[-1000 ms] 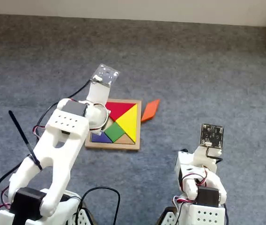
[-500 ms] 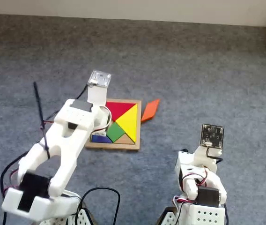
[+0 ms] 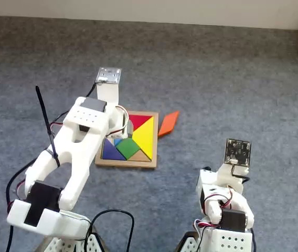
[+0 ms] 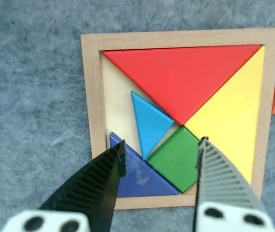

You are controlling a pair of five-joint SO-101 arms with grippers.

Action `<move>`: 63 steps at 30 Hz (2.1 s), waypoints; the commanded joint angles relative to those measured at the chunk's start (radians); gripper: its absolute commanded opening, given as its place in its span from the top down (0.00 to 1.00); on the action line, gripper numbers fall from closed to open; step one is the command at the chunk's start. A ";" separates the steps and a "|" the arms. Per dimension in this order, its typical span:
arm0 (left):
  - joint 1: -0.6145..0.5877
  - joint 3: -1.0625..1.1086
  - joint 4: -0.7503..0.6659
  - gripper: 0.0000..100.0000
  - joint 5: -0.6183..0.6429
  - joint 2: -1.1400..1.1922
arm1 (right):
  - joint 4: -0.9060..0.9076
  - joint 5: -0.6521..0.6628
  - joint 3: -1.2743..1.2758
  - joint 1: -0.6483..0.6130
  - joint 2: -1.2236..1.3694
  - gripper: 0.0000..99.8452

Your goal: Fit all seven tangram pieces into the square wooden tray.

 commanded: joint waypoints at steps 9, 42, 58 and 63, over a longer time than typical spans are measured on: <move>-0.010 -0.061 0.005 0.79 0.006 -0.007 | -0.012 0.012 0.143 0.013 -0.007 0.84; 0.054 -0.113 -0.051 0.89 -0.273 0.166 | -0.012 0.012 0.143 0.013 -0.007 0.84; 0.044 -0.199 0.081 0.89 -0.276 0.168 | -0.012 0.012 0.143 0.013 -0.007 0.84; 0.042 -0.199 0.077 0.89 -0.276 0.168 | -0.012 0.012 0.143 0.013 -0.007 0.84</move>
